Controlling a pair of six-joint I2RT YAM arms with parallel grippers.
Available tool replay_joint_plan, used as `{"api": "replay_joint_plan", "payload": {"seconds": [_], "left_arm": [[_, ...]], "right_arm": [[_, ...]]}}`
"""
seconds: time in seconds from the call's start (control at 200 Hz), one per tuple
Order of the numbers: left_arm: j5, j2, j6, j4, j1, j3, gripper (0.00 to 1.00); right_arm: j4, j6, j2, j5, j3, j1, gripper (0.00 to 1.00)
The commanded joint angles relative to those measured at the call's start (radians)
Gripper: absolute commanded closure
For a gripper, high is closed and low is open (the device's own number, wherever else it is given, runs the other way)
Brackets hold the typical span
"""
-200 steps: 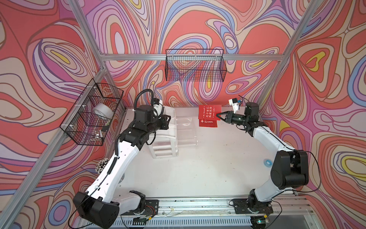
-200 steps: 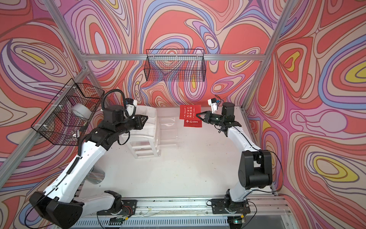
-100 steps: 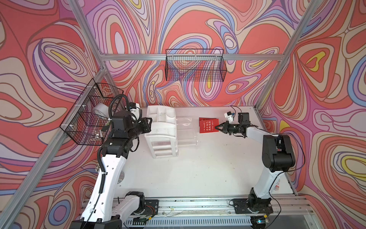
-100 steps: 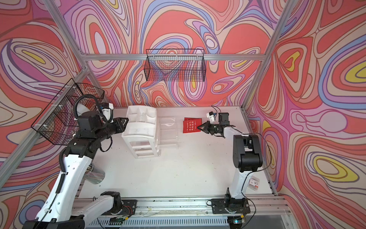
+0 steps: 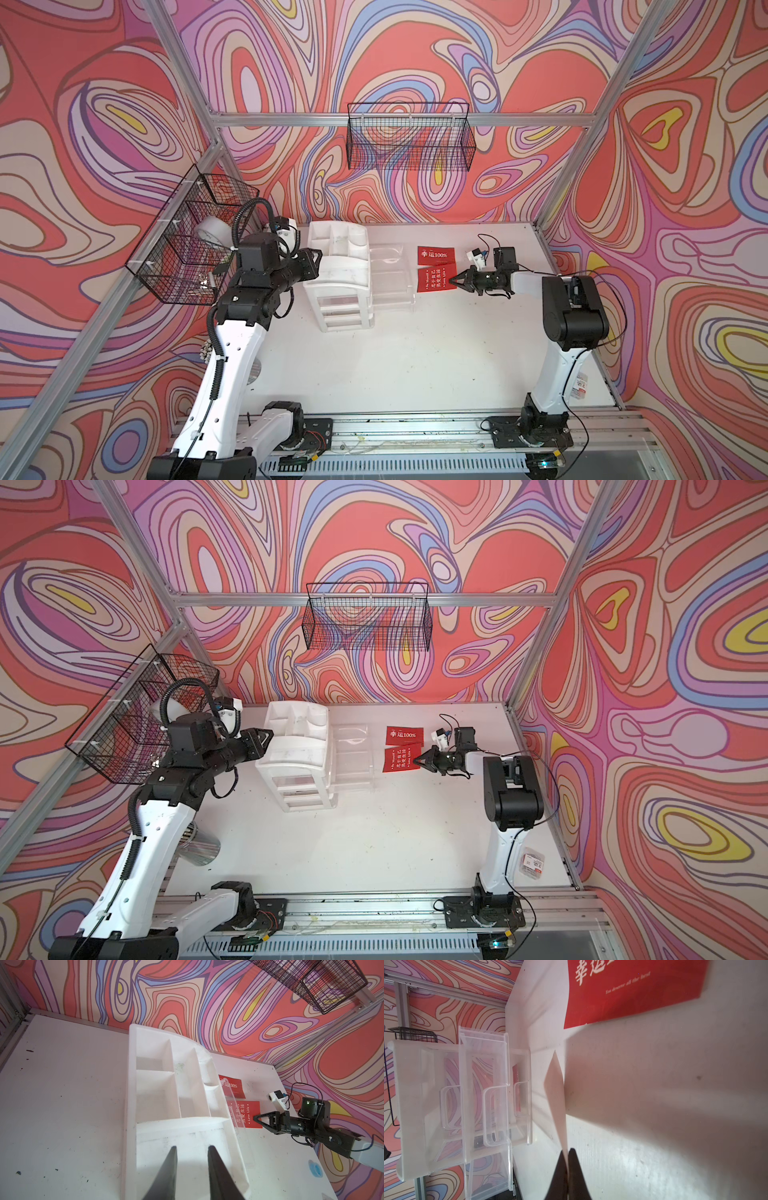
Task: Take the postcards out of the drawer
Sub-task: Place the postcard at the center of the board.
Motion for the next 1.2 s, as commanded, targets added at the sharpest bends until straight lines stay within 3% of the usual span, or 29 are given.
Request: {"api": "replay_joint_plan", "payload": {"seconds": [0.0,0.235,0.751,1.197], "left_arm": [[0.011,0.002,0.012,-0.025,0.008,-0.001,0.72],[0.012,0.002,0.016,-0.028,0.01,0.002,0.71],[0.009,0.002,0.025,-0.037,0.016,0.001,0.7],[0.011,0.004,0.023,-0.037,0.019,-0.005,0.7]], "right_arm": [[0.004,-0.012,0.036,0.009,0.006,0.001,0.93],[-0.007,-0.015,0.063,0.024,0.024,-0.003,0.81],[-0.086,-0.059,0.109,0.043,0.097,-0.035,0.81],[-0.095,-0.068,0.118,0.035,0.11,-0.062,0.88]]}}
